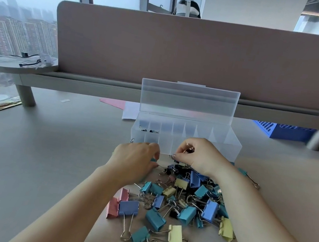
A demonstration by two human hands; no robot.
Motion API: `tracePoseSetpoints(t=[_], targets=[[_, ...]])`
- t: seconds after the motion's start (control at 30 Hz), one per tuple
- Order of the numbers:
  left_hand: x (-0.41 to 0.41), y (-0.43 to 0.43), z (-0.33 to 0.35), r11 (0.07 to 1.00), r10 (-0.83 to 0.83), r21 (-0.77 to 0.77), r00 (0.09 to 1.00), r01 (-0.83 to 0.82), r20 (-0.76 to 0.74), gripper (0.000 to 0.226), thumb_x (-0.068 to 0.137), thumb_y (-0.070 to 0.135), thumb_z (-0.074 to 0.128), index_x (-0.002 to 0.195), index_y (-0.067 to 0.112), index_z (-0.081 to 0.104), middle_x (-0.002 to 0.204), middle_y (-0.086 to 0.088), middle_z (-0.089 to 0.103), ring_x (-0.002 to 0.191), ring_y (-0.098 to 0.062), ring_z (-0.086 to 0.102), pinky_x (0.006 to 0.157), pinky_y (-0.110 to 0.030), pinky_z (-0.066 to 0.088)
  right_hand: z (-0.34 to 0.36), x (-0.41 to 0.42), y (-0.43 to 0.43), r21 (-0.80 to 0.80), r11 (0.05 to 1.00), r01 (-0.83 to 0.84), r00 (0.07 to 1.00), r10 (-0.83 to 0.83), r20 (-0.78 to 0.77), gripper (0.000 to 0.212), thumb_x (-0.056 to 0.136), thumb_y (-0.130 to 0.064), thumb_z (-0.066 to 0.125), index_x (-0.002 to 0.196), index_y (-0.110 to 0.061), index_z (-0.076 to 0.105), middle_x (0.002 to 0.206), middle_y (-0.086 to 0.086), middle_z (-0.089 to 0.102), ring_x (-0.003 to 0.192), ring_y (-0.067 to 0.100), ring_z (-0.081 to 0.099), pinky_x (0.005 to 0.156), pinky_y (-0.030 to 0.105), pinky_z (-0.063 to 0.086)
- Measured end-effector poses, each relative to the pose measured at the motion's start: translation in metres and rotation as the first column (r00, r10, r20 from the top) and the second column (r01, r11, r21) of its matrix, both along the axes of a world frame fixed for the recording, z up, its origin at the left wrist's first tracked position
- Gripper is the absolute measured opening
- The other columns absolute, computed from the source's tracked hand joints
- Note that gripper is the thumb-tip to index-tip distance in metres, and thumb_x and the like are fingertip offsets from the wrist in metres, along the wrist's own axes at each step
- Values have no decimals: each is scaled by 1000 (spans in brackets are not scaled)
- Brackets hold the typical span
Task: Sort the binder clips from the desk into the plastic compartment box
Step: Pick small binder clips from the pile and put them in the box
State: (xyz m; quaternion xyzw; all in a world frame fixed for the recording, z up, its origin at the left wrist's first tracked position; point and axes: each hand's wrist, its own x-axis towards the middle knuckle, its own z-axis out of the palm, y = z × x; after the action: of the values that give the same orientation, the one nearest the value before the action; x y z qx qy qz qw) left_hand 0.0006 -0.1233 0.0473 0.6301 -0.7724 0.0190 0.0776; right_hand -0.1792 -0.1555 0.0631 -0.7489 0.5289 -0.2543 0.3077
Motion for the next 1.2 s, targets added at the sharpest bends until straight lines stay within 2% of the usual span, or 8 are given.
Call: tracePoseSetpoints(t=[0.2, 0.4, 0.8, 0.93, 1.03, 1.1, 1.17, 1.2], targets=[[2, -3, -3, 996, 49, -69, 998, -51, -26, 22, 98, 26, 43, 118, 32, 51, 118, 9, 59, 102, -18, 59, 71, -29, 41, -10, 9, 0, -150, 988, 44, 918, -99, -384, 13, 84, -37, 70, 89, -25, 73, 92, -7, 68, 86, 16, 61, 67, 27, 46], [-15, 3, -5, 998, -57, -9, 992, 57, -115, 34, 88, 55, 54, 115, 36, 57, 111, 12, 61, 103, -14, 58, 70, -28, 39, -16, 18, 2, -257, 966, 4, 806, -155, -571, 17, 84, -36, 66, 85, -19, 71, 88, 2, 69, 81, 23, 63, 61, 27, 43], [-17, 2, -13, 999, -35, 5, 989, 36, -145, 27, 89, 43, 55, 114, 36, 60, 110, 8, 63, 100, -18, 59, 71, -29, 43, -12, 10, -2, -132, 990, 48, 953, -86, -292, 17, 83, -24, 61, 79, -9, 70, 77, 6, 68, 74, 25, 61, 62, 28, 43], [-17, 2, -9, 999, -25, 31, 948, 36, -316, 21, 90, 41, 56, 106, 31, 63, 75, 12, 53, 71, -11, 52, 60, -25, 37, -2, 7, -2, -23, 998, 66, 998, -66, -7, 22, 86, -19, 65, 88, 2, 69, 84, 18, 68, 73, 28, 60, 61, 26, 41], [-18, 0, 1, 988, 94, 153, 707, 20, -701, 17, 91, 33, 58, 95, 18, 65, 65, 8, 50, 53, -8, 43, 50, -20, 37, 6, 1, -4, 245, 966, 86, 923, -170, 345, 22, 90, -19, 59, 90, 3, 64, 61, 4, 44, 45, 10, 34, 40, 18, 24], [-16, -1, 10, 923, 330, 371, 278, 107, -902, 17, 93, 25, 51, 87, 11, 59, 61, 4, 43, 47, -9, 32, 38, -16, 27, 10, -4, -7, 452, 890, -62, 736, -265, 623, 18, 93, -16, 48, 81, -7, 57, 59, -3, 38, 41, 6, 26, 35, 15, 15], [-12, -1, 17, 814, 543, 484, -126, 323, -830, 17, 91, 21, 42, 79, 12, 50, 58, 3, 38, 44, -7, 25, 32, -13, 18, 12, -7, -9, 539, 815, -211, 579, -341, 741, 23, 94, -19, 40, 74, -12, 50, 59, -2, 40, 41, 6, 29, 32, 14, 16], [-9, -1, 17, 781, 593, 483, -227, 397, -773, 18, 90, 21, 38, 78, 12, 47, 58, 2, 38, 43, -7, 26, 31, -12, 17, 12, -8, -9, 562, 783, -266, 532, -367, 763, 25, 94, -20, 37, 73, -12, 50, 59, -1, 41, 41, 7, 32, 32, 13, 17]])
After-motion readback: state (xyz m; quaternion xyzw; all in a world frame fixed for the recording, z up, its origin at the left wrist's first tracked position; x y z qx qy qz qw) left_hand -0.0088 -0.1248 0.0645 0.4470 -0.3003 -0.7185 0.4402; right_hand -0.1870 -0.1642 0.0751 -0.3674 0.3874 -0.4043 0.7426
